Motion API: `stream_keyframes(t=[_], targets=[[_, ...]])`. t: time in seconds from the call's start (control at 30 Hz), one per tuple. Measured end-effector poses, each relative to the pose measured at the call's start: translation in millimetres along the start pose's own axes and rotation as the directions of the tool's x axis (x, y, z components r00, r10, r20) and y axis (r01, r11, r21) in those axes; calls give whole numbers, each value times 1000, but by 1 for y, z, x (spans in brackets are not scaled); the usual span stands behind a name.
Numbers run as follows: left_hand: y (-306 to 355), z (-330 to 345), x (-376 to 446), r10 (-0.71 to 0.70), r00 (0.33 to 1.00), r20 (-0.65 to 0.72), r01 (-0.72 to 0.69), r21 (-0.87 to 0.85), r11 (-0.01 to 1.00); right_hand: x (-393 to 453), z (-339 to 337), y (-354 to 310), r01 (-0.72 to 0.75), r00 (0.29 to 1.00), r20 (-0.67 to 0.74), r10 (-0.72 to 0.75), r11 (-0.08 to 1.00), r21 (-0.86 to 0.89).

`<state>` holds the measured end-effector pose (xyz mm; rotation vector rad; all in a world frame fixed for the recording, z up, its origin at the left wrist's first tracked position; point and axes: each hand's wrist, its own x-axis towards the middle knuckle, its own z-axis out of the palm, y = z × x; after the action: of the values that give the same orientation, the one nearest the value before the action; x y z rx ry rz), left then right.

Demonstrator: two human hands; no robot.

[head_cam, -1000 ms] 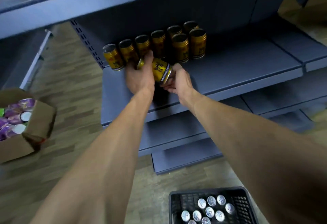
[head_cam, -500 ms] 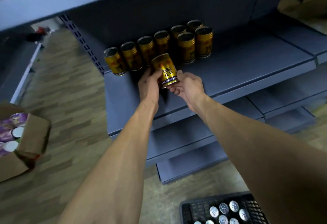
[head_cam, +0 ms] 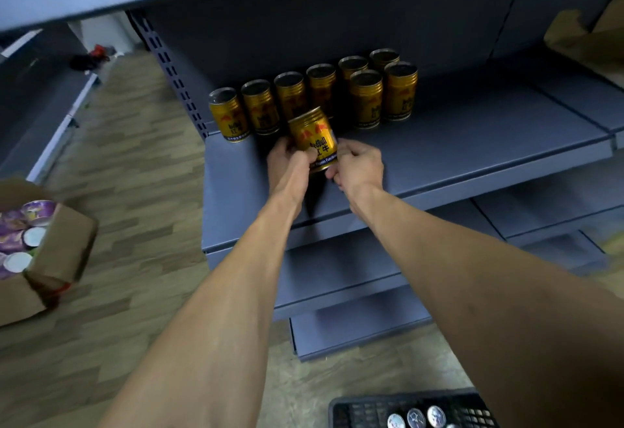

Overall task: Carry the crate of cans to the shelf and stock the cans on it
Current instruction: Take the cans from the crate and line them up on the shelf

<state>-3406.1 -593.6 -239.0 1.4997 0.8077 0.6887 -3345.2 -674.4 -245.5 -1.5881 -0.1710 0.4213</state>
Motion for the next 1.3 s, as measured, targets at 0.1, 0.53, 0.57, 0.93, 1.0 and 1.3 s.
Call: stream_keyframes(t=[0.1,0.53,0.57,0.93,1.0,1.3], targets=[[1,-1,2,69,995,67,-82,224,971,-1,0,2,45,997,-52,-49,997,-67],[5,44,41,247,968,-37,-200,474,858,31,-4,-10,284,935,-88,-344,873,-396],[5,47,45,241,968,-66,-182,475,861,33,-3,-11,295,932,-86,-353,873,-388],[6,70,76,202,967,-152,-90,540,837,53,-3,-8,260,960,-22,-278,919,-296],[3,71,82,195,969,-153,-83,540,838,55,-3,-6,271,957,-23,-290,918,-291],[-2,75,81,199,972,-126,-94,567,818,57,0,3,310,938,-49,-342,896,-318]])
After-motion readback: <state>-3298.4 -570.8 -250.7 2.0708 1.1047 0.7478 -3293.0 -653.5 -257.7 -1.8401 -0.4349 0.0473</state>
